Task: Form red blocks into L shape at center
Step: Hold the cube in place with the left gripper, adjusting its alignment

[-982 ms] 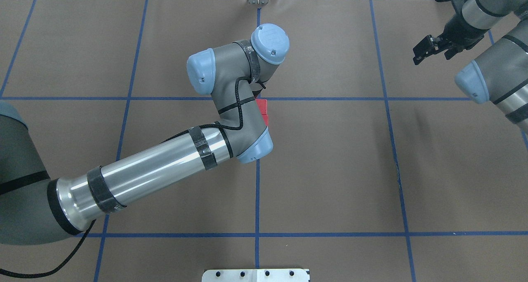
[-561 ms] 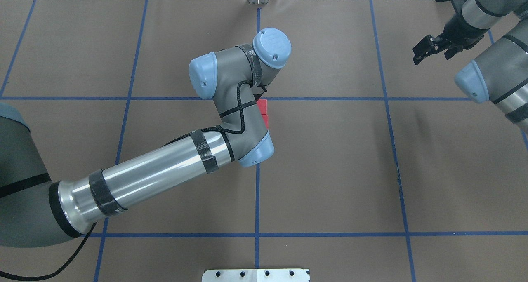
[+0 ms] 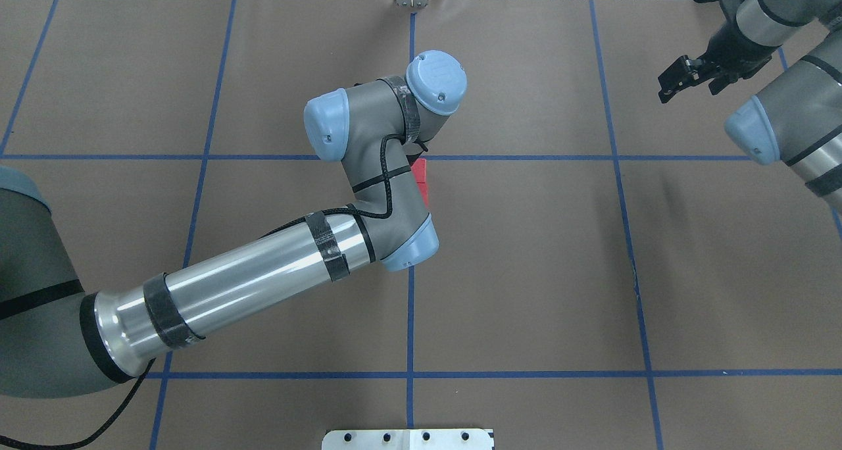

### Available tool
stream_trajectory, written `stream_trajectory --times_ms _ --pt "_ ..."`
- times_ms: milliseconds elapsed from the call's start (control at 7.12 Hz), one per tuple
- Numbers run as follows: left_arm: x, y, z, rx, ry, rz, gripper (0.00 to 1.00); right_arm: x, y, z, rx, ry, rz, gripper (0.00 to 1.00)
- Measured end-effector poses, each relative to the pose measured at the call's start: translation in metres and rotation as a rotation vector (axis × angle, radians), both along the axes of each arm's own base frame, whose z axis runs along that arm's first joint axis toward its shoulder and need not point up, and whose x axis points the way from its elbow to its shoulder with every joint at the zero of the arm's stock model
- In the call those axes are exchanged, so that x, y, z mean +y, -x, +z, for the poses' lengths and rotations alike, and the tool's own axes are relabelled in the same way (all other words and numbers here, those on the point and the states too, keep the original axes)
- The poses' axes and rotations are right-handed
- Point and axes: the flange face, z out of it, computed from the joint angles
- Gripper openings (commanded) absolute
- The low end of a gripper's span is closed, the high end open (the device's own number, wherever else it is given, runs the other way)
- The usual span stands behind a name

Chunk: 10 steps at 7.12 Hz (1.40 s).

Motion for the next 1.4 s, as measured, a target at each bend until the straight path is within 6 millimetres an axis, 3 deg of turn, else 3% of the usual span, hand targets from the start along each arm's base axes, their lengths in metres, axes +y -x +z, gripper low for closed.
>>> stream_trajectory --times_ms 1404 --pt "-0.0043 -0.0009 0.0012 0.001 -0.032 -0.008 0.0 -0.0007 0.0002 -0.0009 0.001 -0.002 0.001 0.99"
